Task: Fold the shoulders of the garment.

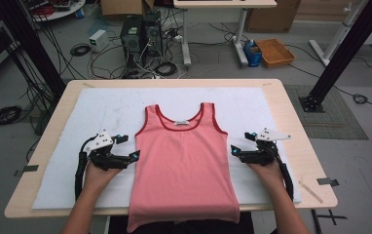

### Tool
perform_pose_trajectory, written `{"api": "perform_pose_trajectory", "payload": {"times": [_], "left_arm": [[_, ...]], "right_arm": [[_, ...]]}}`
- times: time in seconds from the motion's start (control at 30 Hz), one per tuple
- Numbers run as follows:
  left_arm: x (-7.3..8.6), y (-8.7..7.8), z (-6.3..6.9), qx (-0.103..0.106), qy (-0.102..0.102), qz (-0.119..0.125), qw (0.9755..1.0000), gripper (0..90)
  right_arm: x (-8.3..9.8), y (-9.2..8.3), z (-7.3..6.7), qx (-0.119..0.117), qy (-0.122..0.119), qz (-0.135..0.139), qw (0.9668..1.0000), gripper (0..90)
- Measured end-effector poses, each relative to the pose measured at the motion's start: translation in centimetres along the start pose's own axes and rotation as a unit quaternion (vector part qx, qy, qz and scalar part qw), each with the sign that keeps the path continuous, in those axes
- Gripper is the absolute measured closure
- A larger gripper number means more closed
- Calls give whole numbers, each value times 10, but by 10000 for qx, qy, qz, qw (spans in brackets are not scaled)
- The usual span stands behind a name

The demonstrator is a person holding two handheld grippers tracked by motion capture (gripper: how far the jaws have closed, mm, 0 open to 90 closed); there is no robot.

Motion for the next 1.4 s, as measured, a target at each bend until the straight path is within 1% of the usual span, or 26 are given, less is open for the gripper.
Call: {"api": "perform_pose_trajectory", "payload": {"times": [0.27,0.33,0.4,0.47,0.5,0.57,0.6,0.67,0.7,0.73,0.8,0.83,0.93,1.2,1.27,1.37,1.4], "left_arm": [[0,-1,-1,5,-53,21,10000,175],[0,-1,-2,13,-67,30,10000,175],[0,-1,-2,-1,-107,26,9999,175],[0,0,-2,-12,-107,5,9999,175],[0,0,-2,-14,-84,-10,10000,175],[0,0,-1,-25,-40,-25,10000,175],[0,1,-1,-32,-43,-25,10000,176],[0,1,-1,-32,-38,-33,10000,175],[0,0,-1,-25,-35,-34,10000,175],[0,0,-1,-25,-46,-29,10000,175],[0,0,-1,-30,-45,-24,10000,175],[0,0,-1,-37,-46,-30,10000,175],[0,0,-1,-34,-58,-12,10000,175],[0,0,-2,-41,-61,-21,10000,175],[0,0,-2,-42,-61,-21,10000,175],[0,0,-2,-45,-30,-32,10000,175],[0,1,-1,-46,-47,-28,10000,176]], "right_arm": [[0,1,0,0,-36,-58,10000,173],[-1,0,1,5,-12,-39,10000,173],[-2,0,2,42,59,-141,9999,173],[-4,2,4,-4,112,-205,9997,173],[-8,3,4,-10,206,-238,9995,173],[-11,3,4,-55,212,-219,9995,173],[-14,3,4,-45,148,-184,9997,173],[-22,2,4,-58,104,-281,9995,173],[-30,2,3,-46,41,-304,9995,173],[-30,2,3,-46,41,-304,9995,173],[-41,5,6,-26,-32,-411,9991,173],[-41,5,6,-26,-32,-411,9991,173],[-51,9,11,24,-59,-486,9988,173],[-68,22,21,52,107,-520,9986,173],[-71,26,25,85,125,-568,9983,173],[-76,31,28,134,180,-591,9980,173],[-77,33,29,129,194,-570,9981,173]]}}
Point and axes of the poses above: each handheld gripper's, and its own axes: y roughly forward along the jaws, x roughly out of its underside, z roughly to its right, the point moved 5 cm from there along y, roughly forward along the jaws, and after that the axes turned 1 degree about -x, right-handed, at the moved point
